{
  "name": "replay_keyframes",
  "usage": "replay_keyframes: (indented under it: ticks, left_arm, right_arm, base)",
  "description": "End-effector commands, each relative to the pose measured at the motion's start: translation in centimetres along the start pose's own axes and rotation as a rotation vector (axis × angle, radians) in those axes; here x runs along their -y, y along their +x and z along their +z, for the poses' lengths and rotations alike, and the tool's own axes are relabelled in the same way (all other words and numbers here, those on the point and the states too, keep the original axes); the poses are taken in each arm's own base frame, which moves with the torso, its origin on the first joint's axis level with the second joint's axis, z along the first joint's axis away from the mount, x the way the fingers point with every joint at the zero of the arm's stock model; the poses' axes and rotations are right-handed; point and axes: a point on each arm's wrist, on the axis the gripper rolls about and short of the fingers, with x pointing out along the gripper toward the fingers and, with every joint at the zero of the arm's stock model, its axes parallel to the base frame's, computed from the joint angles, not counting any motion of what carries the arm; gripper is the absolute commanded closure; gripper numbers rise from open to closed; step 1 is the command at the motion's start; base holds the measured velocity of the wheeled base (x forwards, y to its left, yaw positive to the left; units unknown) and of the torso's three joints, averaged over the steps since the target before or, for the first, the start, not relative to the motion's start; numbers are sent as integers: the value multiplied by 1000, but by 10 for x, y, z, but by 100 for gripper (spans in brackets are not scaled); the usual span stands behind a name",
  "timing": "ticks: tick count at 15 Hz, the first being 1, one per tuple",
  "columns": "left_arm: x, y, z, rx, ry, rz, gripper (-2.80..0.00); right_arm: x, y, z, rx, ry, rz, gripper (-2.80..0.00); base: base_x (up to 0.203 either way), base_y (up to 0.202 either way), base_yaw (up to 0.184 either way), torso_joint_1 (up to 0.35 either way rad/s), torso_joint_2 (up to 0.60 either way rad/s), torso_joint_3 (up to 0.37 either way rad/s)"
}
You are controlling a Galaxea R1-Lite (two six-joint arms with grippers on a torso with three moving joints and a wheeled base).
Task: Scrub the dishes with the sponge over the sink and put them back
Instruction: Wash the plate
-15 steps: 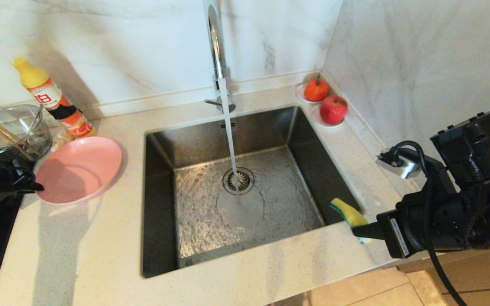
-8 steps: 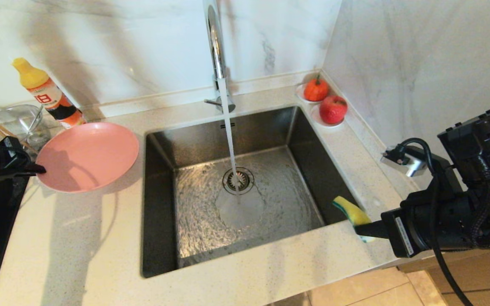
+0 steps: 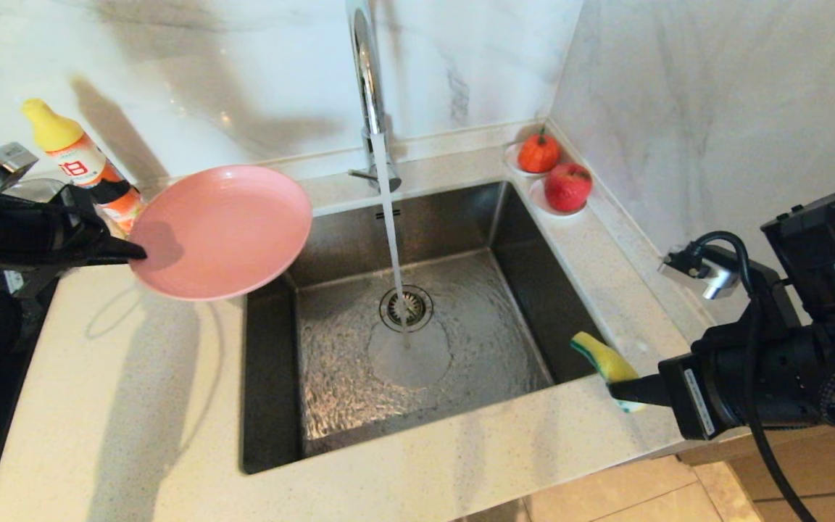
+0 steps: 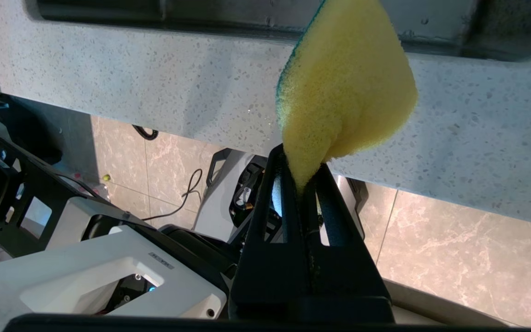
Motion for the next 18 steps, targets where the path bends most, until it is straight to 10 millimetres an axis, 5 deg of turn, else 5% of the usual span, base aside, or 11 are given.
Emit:
replay_keyframes:
  ticks: [1,8,18]
  left_arm:
    - [27,16,-15,-45,30,-18,0]
    - [89,79,-59,-102,59,-34,0]
    - [120,122,-98,-179,86,-70,0]
  right_arm:
    - [1,-2,-1,1,3,-1,0]
    - [1,-9,-4,17,5,0,0]
    - [2,-15,-9,28,1,1,0]
  base:
    - [0,0,0,0,0,0]
    - [0,0,0,0,0,0]
    - [0,0,0,0,0,0]
